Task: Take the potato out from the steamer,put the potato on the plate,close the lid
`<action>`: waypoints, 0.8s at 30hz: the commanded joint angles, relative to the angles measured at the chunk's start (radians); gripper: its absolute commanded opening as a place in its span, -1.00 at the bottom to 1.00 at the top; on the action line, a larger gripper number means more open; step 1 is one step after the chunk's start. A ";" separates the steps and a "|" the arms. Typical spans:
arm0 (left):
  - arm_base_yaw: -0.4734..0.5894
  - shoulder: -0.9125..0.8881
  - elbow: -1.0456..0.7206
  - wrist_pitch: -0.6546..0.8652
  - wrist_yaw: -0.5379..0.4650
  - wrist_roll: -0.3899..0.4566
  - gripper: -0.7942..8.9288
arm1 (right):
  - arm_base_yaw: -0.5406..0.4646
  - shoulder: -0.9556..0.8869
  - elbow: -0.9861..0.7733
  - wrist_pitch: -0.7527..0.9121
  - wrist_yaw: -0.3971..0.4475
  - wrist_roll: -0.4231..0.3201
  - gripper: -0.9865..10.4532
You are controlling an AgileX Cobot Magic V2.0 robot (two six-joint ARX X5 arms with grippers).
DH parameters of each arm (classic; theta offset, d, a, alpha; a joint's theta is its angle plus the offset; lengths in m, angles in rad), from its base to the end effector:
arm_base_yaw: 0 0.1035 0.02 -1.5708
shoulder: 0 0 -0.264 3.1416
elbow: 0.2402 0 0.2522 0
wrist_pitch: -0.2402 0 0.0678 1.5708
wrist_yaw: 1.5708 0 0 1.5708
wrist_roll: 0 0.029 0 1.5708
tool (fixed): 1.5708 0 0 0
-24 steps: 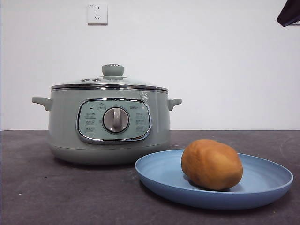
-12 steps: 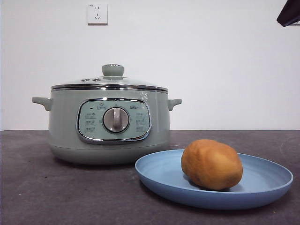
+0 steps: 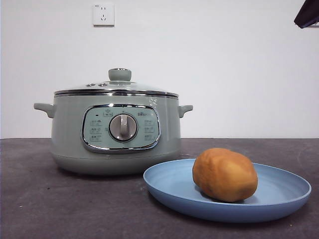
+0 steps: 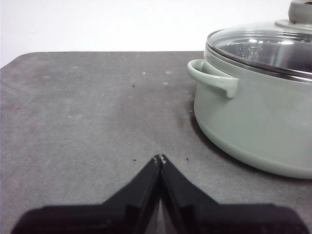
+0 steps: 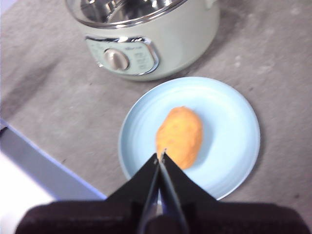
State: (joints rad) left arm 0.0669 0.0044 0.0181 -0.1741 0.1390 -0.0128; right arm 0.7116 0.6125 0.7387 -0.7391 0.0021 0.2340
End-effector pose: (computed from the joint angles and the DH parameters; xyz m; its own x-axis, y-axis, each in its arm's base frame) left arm 0.0955 0.0024 0.1526 0.9847 -0.0729 -0.1582 0.0682 0.9971 -0.0348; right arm 0.0899 0.0774 0.2899 0.6208 0.5326 -0.5752 -0.5330 0.8249 0.1885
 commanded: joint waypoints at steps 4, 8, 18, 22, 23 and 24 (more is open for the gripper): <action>0.003 -0.003 -0.015 0.001 -0.006 -0.010 -0.84 | -0.188 -0.090 -0.057 0.141 -0.027 -0.063 -0.83; 0.004 -0.003 -0.015 0.001 -0.005 -0.011 -0.84 | -0.379 -0.200 -0.196 0.301 -0.102 -0.067 -0.83; 0.004 -0.003 -0.015 0.001 -0.005 -0.010 -0.84 | -0.621 -0.430 -0.499 0.624 -0.101 -0.100 -0.83; 0.004 -0.003 -0.015 0.001 -0.006 -0.011 -0.84 | -0.658 -0.496 -0.586 0.687 -0.100 -0.121 -0.83; 0.004 -0.003 -0.015 0.001 -0.005 -0.011 -0.84 | -0.665 -0.511 -0.607 0.690 -0.099 -0.121 -0.83; 0.004 -0.003 -0.015 0.001 -0.005 -0.011 -0.84 | -0.669 -0.523 -0.622 0.690 -0.098 -0.120 -0.83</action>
State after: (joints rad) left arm 0.0673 0.0044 0.0181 -0.1745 0.1375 -0.0128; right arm 0.0456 0.0978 0.1356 -0.0582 -0.1009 0.1280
